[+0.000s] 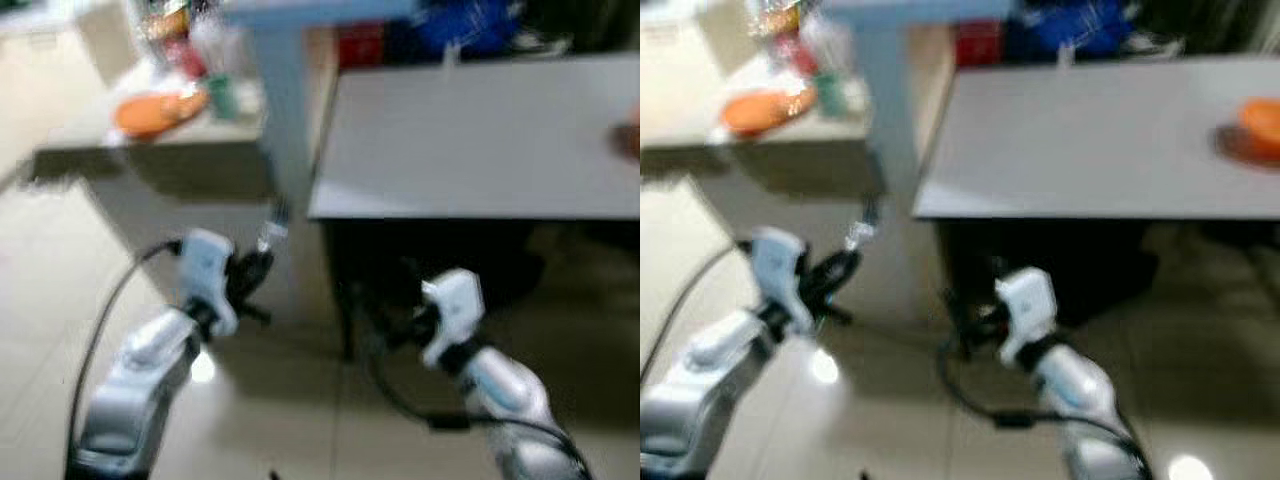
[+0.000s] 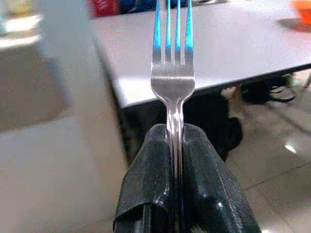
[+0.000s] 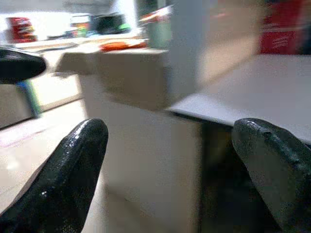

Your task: Setting the table

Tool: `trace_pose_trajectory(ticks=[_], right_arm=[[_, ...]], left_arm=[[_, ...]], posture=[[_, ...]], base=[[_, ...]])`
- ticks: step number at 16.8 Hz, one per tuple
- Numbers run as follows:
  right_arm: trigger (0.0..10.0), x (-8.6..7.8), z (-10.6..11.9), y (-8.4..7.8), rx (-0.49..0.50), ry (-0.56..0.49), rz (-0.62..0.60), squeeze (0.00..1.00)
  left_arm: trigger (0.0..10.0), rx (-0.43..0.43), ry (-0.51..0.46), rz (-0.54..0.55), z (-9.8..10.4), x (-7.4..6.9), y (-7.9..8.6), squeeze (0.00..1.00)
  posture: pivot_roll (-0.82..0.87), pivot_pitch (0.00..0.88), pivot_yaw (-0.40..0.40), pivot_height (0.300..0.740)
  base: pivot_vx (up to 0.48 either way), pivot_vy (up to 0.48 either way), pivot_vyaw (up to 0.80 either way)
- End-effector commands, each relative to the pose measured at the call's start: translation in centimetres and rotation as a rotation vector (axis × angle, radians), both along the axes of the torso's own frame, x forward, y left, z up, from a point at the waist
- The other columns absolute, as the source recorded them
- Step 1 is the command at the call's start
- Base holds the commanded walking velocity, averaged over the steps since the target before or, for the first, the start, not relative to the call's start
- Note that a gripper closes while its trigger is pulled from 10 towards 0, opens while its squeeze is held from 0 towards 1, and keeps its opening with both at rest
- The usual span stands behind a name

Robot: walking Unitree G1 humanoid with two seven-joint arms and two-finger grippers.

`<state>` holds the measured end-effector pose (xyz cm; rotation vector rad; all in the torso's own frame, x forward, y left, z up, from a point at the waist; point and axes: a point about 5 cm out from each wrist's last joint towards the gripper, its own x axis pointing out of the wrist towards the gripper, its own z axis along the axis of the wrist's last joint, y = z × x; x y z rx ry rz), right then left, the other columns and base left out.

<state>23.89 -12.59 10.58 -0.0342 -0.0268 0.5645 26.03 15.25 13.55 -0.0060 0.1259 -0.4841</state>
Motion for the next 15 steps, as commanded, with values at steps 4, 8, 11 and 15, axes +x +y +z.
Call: trace_pose_trajectory(ticks=[4, 8, 11, 15], right_arm=[[10.0, -0.4, 0.1, 1.1, 0.007, -0.001, 0.043, 0.00], [10.0, -0.5, 0.0, -0.2, 0.008, 0.009, -0.106, 0.00], [10.0, -2.2, -0.9, -1.7, 0.001, 0.059, -0.174, 0.00], [10.0, -2.7, -3.1, -4.4, -0.068, 0.105, -0.254, 0.00]], left_arm=[[0.0, 0.023, -0.014, 0.016, 0.2, 0.2, 1.1, 0.00], [0.0, -0.012, -0.013, 0.197, 0.1, 0.2, 2.4, 0.00], [0.0, -0.057, 0.023, 0.323, -0.5, -2.1, 3.9, 0.00], [0.0, -0.047, 0.030, 0.316, -0.6, -1.8, 3.1, 0.00]], posture=[[-0.17, 0.000, 0.150, 0.740], [-0.17, 0.000, 0.158, 0.740], [-0.18, 0.000, 0.162, 0.740], [-0.18, 0.000, 0.175, 0.740]], base=[[0.315, -0.358, 0.00], [0.314, -0.360, 0.00], [0.320, -0.355, 0.00], [0.318, -0.355, 0.00]])
